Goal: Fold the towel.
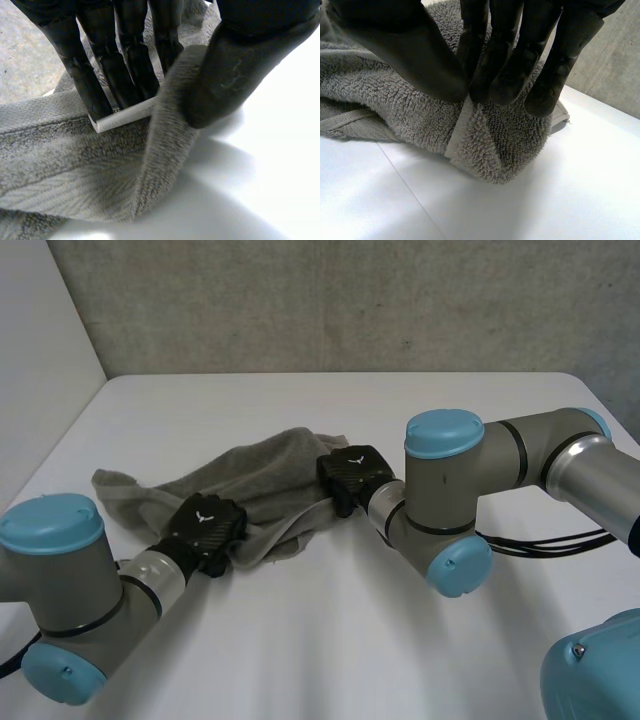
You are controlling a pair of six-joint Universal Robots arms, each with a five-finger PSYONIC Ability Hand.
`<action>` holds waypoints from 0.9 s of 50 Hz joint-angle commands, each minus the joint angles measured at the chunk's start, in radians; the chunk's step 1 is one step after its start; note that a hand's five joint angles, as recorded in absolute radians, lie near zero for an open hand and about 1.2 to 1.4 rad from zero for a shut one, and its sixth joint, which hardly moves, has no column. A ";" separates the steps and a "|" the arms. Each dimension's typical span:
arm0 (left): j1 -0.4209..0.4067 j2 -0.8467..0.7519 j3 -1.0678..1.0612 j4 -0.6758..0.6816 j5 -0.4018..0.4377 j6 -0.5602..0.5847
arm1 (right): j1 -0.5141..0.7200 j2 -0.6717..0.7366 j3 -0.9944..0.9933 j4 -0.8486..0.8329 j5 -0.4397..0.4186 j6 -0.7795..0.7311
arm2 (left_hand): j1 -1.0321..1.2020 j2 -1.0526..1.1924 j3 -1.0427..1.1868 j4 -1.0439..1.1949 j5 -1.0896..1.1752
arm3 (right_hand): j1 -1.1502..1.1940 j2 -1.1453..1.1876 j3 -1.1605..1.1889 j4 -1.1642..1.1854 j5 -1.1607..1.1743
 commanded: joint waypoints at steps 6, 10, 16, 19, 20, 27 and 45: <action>0.003 0.091 0.053 -0.001 -0.001 -0.043 | -0.025 -0.112 0.021 0.035 -0.020 0.000 | 0.294 0.250 0.281 0.250 0.283 | 0.077 0.080 0.069 0.063 0.064; 0.003 0.226 0.135 -0.003 -0.003 -0.187 | -0.089 -0.268 0.039 0.059 -0.086 0.001 | 0.294 0.250 0.281 0.250 0.283 | 0.077 0.080 0.069 0.063 0.064; 0.000 0.385 0.308 -0.010 -0.010 -0.441 | -0.152 -0.437 0.019 0.069 -0.133 0.004 | 0.294 0.250 0.281 0.250 0.283 | 0.077 0.080 0.069 0.063 0.064; 0.003 0.452 0.385 -0.011 -0.035 -0.539 | -0.186 -0.543 -0.019 0.076 -0.141 0.032 | 0.294 0.250 0.281 0.250 0.283 | 0.077 0.080 0.069 0.063 0.064; 0.003 0.452 0.385 -0.011 -0.035 -0.540 | -0.203 -0.583 -0.051 0.096 -0.144 0.042 | 0.294 0.250 0.281 0.250 0.283 | 0.077 0.080 0.069 0.063 0.064; 0.003 0.467 0.448 -0.012 -0.128 -0.646 | -0.241 -0.609 -0.200 0.247 -0.218 0.044 | 0.294 0.250 0.281 0.250 0.283 | 0.077 0.080 0.069 0.063 0.064; 0.020 0.110 0.168 -0.030 -0.122 -0.577 | -0.160 -0.264 -0.058 0.314 -0.097 -0.137 | 0.294 0.250 0.281 0.250 0.283 | -0.592 -0.589 -0.600 -0.606 -0.605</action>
